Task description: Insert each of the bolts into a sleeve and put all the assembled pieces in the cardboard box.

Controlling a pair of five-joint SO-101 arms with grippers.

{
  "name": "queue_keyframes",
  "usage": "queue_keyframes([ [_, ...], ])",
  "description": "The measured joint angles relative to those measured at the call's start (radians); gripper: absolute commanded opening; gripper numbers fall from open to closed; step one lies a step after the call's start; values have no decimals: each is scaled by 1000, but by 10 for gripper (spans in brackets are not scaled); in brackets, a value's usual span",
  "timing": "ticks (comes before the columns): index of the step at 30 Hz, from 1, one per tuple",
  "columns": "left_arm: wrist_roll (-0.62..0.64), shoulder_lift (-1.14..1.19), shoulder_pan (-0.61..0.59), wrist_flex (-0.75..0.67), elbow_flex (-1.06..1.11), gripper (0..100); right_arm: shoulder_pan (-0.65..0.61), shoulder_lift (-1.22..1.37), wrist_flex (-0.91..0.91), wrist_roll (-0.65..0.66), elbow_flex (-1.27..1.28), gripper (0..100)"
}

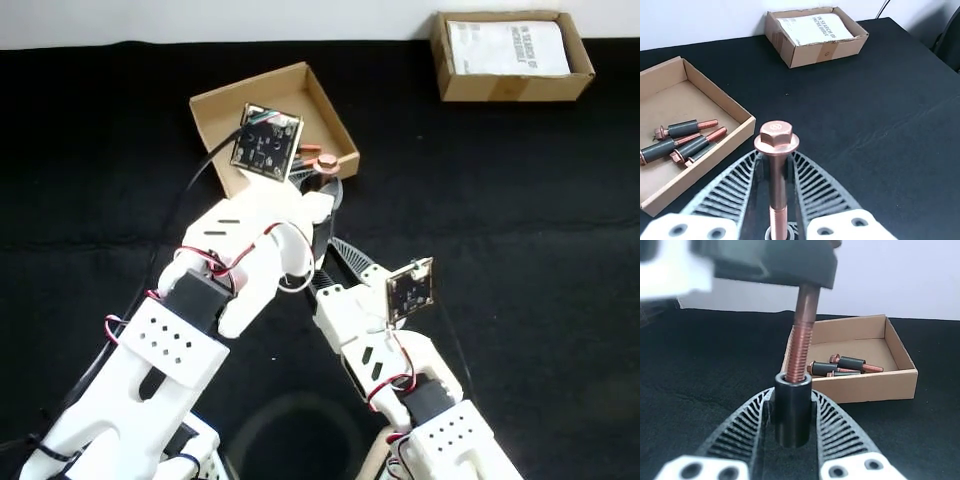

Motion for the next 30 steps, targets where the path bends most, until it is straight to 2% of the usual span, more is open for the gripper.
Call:
queue_keyframes([
  [6, 2, -6, -2, 21, 71, 10, -2, 3, 3, 0, 0, 8],
  [11, 0, -98, 54, 114, 129, 10, -2, 2, 2, 0, 0, 8],
  [16, -3, -178, 68, 121, 189, 14, -2, 0, 2, 0, 2, 8],
  [18, -3, -195, 68, 129, 192, 57, -2, 0, 2, 0, 2, 8],
  [20, -3, -203, 68, 155, 192, 140, -2, 0, 2, 0, 2, 8],
  [24, 0, -206, 54, 307, 123, 249, 17, 2, 3, 0, 2, 8],
  [27, -20, -206, 38, 479, 52, 252, 20, 3, 8, 0, -2, 8],
  [30, -123, -219, 26, 632, -9, 252, 48, 3, 91, 0, -23, 8],
])
